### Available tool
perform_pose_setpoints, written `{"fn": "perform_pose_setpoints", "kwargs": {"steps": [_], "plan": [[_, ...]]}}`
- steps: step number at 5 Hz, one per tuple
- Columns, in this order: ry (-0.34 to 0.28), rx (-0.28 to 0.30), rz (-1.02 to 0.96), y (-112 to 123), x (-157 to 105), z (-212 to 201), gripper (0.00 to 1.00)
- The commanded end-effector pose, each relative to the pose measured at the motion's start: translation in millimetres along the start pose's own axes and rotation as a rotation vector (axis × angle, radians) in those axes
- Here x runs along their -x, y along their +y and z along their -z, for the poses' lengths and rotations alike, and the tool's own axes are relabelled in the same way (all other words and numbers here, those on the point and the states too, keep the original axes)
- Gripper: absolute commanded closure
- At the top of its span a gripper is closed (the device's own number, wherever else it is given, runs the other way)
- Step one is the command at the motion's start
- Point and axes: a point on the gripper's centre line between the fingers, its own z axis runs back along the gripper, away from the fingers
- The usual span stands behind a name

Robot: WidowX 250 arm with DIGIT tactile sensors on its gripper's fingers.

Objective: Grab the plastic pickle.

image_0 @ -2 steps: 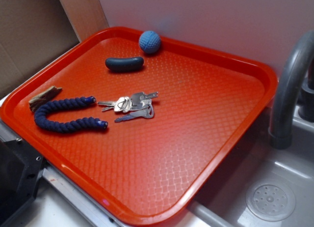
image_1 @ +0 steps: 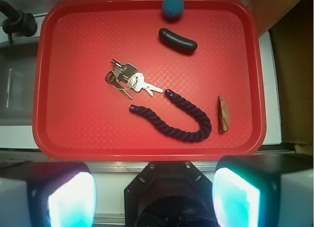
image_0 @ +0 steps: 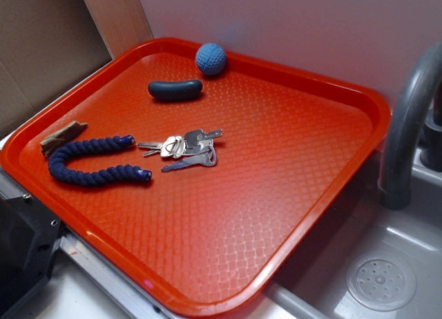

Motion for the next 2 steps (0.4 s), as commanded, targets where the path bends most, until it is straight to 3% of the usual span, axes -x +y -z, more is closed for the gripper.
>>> {"fn": "perform_pose_setpoints", "kwargs": {"steps": [1, 2], "plan": [[0.026, 0.024, 0.156, 50, -72, 63, 0.00], [0.026, 0.036, 0.266, 70, -98, 106, 0.00]]}}
